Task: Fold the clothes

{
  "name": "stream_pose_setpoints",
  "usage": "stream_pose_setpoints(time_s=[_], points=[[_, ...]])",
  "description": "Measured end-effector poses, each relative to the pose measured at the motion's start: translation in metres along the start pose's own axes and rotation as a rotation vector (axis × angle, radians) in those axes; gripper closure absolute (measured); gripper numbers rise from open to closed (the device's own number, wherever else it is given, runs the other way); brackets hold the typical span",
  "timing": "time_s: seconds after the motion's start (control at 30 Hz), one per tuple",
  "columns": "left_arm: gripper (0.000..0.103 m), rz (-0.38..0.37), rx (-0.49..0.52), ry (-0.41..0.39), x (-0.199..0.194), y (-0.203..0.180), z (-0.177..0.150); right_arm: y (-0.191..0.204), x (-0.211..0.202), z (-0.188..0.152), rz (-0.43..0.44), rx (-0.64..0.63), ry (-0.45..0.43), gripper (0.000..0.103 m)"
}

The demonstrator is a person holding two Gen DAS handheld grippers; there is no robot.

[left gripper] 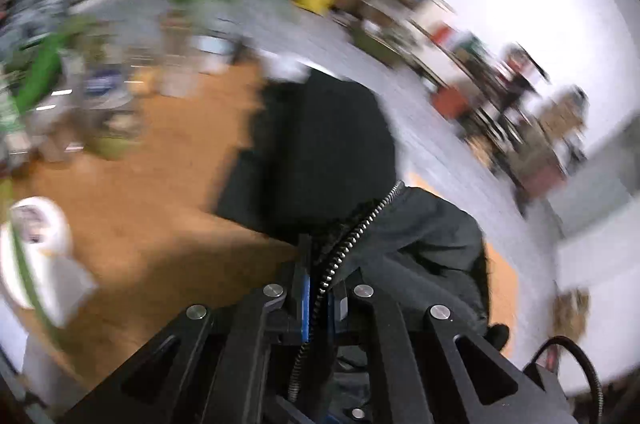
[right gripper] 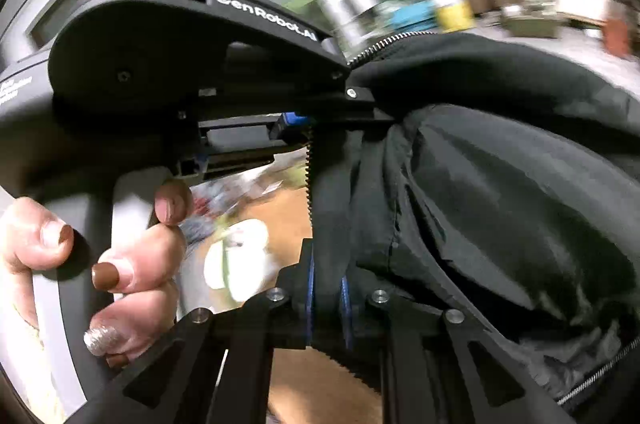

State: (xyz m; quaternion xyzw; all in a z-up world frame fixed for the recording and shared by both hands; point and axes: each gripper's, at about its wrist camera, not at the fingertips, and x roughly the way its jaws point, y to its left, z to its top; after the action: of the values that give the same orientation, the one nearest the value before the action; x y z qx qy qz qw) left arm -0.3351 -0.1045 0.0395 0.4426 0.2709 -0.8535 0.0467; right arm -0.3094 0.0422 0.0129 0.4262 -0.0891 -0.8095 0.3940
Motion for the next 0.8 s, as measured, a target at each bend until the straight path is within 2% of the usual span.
stream_pose_setpoints(time_s=[0.07, 0.1, 0.13, 0.23, 0.27, 0.4, 0.47, 0.53, 0.6, 0.67, 0.7, 0.73, 0.8], points=[[0.098, 0.042, -0.043, 0.009, 0.002, 0.037, 0.0, 0.022, 0.031, 0.001, 0.004, -0.027, 0.039, 0.083], [0.098, 0.059, -0.056, 0.015, 0.006, 0.051, -0.003, 0.025, 0.039, -0.003, -0.006, -0.027, 0.065, 0.073], [0.098, 0.071, -0.055, 0.029, 0.017, 0.054, -0.01, 0.023, 0.043, -0.009, -0.021, -0.02, 0.096, 0.057], [0.098, 0.112, -0.023, 0.046, 0.051, 0.049, -0.029, -0.005, 0.031, -0.032, -0.081, 0.009, 0.17, 0.049], [0.098, 0.117, -0.012, 0.049, 0.053, 0.048, -0.03, -0.018, 0.022, -0.041, -0.131, 0.009, 0.195, 0.049], [0.098, 0.134, 0.029, 0.06, 0.059, 0.046, -0.037, -0.076, -0.03, -0.087, -0.551, -0.09, 0.305, 0.05], [0.098, 0.134, 0.049, 0.062, 0.066, 0.043, -0.039, -0.106, -0.061, -0.112, -0.649, -0.071, 0.366, 0.05], [0.098, 0.127, 0.055, 0.081, 0.078, 0.043, -0.049, -0.127, -0.09, -0.126, -0.595, 0.057, 0.383, 0.051], [0.098, 0.14, 0.06, 0.118, 0.092, 0.043, -0.061, -0.133, -0.112, -0.126, -0.511, 0.206, 0.332, 0.049], [0.098, 0.147, 0.065, 0.145, 0.101, 0.044, -0.071, -0.13, -0.117, -0.12, -0.457, 0.282, 0.302, 0.037], [0.098, 0.147, 0.065, 0.155, 0.105, 0.046, -0.076, -0.126, -0.115, -0.118, -0.454, 0.281, 0.317, 0.027], [0.098, 0.147, 0.062, 0.156, 0.105, 0.047, -0.078, -0.122, -0.111, -0.117, -0.466, 0.264, 0.34, 0.024], [0.098, 0.146, 0.053, 0.156, 0.107, 0.051, -0.083, -0.12, -0.083, -0.115, -0.588, 0.142, 0.435, 0.024]])
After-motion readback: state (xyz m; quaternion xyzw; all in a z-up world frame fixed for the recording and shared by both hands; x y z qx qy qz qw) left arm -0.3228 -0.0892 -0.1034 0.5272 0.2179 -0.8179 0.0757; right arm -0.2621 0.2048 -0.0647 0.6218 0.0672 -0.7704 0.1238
